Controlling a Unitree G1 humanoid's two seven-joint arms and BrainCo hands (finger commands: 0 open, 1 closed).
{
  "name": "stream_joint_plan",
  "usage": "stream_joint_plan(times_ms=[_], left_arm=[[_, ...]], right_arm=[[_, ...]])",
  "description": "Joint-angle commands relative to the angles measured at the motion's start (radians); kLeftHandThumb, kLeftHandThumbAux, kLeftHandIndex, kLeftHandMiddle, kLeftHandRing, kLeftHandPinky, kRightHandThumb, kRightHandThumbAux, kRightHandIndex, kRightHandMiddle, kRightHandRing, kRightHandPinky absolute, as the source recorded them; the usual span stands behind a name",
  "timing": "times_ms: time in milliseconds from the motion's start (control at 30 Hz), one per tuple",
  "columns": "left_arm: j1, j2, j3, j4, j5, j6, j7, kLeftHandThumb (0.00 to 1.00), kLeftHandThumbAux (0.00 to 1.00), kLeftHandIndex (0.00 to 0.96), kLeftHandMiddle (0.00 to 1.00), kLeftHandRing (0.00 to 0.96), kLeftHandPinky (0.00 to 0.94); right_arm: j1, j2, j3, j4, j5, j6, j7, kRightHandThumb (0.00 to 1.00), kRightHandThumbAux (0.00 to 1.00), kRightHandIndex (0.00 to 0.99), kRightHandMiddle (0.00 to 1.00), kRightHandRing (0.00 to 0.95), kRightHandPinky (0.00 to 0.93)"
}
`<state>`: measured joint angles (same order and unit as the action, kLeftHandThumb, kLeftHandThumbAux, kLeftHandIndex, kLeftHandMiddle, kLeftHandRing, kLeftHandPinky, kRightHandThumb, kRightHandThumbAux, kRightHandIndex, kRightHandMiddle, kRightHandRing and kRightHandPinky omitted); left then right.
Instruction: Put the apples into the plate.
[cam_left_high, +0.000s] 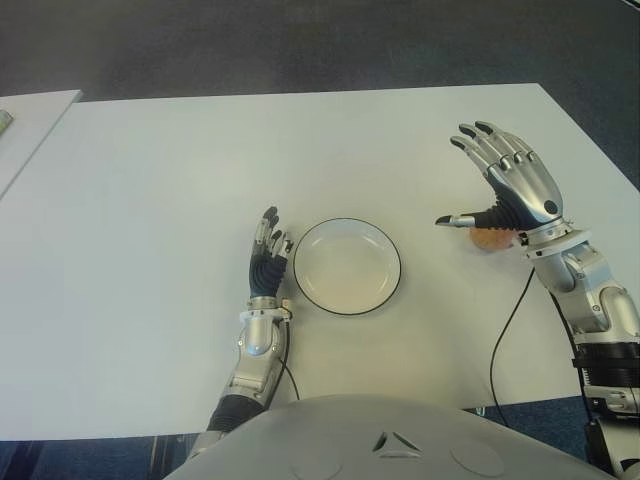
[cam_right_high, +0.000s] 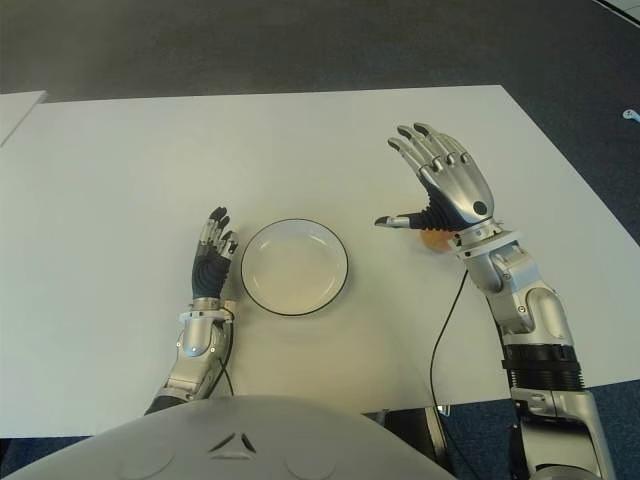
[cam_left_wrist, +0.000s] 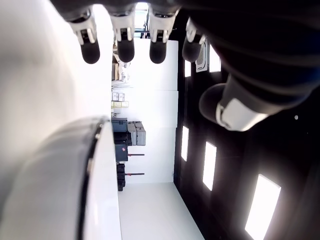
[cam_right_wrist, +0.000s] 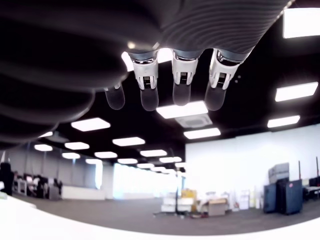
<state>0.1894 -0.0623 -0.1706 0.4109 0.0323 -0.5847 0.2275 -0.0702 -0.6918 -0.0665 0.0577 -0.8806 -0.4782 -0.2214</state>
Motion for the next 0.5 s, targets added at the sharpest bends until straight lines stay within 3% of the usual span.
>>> stream_joint_plan(times_ms=[33, 500], left_arm=[[0.055, -0.07, 0.007, 0.129, -0.017, 0.05, -0.008, 0.027, 0.538, 0.052, 0.056, 0.035, 0.015], [0.057, -0.063, 0.019, 0.135, -0.023, 0.037, -0.011, 0.0, 0.546, 0.059, 0.071, 0.051, 0.029]], right_arm=[[-0.051, -0.062, 0.049, 0.158, -0.013, -0.006, -0.004, 0.353, 0.39, 0.0, 0.0, 0.0, 0.0], [-0.092, -0.14, 0.08, 0.284, 0.107, 0.034, 0.15, 0.233, 0.278, 0.0, 0.0, 0.0, 0.0]])
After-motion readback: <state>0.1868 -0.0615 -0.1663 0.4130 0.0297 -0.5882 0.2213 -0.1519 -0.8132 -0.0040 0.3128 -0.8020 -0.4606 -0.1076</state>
